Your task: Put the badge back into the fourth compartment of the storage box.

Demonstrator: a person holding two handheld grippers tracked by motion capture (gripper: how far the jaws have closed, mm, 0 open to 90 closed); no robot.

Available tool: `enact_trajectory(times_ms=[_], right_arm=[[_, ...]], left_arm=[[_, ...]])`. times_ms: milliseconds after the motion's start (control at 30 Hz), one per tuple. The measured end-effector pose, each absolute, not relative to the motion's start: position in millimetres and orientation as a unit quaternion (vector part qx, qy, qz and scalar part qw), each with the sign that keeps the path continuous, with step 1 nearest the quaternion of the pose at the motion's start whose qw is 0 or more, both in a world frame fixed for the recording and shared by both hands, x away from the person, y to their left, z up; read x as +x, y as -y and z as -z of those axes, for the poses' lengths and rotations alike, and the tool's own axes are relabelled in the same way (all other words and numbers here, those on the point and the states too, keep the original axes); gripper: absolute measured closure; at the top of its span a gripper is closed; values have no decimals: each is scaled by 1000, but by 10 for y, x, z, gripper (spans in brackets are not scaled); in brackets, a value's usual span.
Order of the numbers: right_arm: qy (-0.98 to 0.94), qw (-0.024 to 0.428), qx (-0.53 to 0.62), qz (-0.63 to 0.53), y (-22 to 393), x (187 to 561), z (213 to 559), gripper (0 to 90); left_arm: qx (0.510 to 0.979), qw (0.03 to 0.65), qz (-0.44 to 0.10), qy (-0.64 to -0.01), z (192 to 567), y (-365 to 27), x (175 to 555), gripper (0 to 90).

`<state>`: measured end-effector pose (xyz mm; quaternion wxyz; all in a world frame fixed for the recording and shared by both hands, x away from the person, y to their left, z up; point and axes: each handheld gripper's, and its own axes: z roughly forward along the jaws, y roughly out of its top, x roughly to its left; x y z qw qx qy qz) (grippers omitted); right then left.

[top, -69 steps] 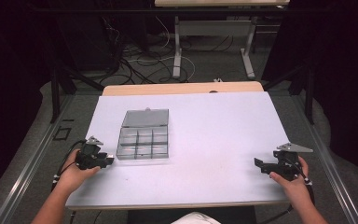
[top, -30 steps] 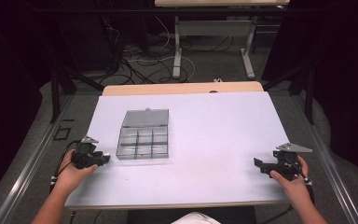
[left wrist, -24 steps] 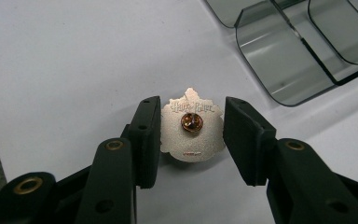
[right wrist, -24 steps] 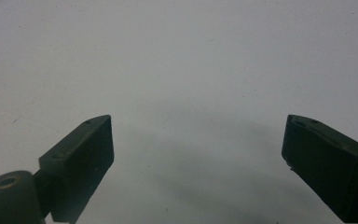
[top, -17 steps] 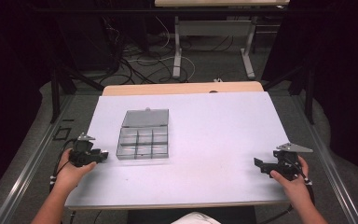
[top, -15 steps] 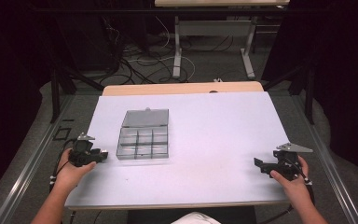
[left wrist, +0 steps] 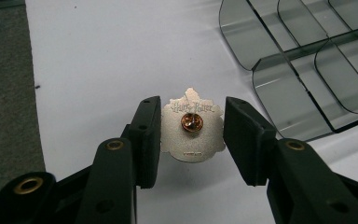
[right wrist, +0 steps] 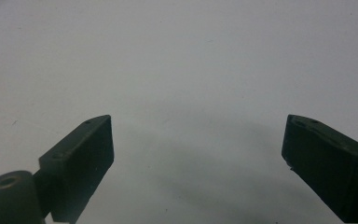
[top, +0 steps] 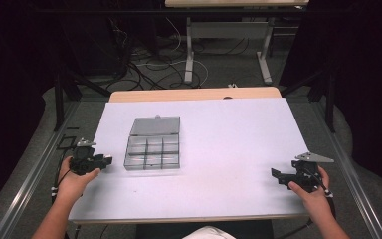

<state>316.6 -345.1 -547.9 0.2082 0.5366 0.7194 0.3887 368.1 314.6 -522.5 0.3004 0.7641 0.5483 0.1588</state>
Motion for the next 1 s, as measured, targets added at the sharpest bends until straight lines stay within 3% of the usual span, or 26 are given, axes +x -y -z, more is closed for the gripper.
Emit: enact_trajectory(times_ms=[1000], right_arm=[[-720,212,535,-389,3459,3167,5478,86]], left_arm=[[738,341,-164,-558,4997,-3005,3647,579]])
